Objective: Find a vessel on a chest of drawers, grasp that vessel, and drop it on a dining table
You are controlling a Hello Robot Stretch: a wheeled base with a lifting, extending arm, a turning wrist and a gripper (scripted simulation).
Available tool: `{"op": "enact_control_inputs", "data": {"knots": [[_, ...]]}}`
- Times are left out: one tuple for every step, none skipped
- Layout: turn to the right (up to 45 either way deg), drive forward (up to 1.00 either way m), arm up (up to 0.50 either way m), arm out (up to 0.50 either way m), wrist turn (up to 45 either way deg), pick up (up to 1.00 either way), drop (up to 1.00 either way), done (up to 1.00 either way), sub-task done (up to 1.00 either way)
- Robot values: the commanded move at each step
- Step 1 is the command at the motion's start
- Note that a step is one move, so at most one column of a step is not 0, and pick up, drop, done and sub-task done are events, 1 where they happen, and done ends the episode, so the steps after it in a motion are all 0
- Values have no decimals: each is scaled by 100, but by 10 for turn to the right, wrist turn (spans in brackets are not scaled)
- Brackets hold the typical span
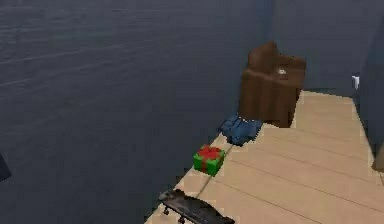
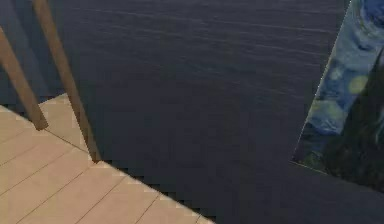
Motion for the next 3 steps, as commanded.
{"op": "enact_control_inputs", "data": {"knots": [[450, 0, 0, 0, 0, 0, 0, 0, 0], [0, 100, 0, 0, 0, 0, 0, 0, 0], [30, 0, 0, 0, 0, 0, 0, 0, 0]]}}
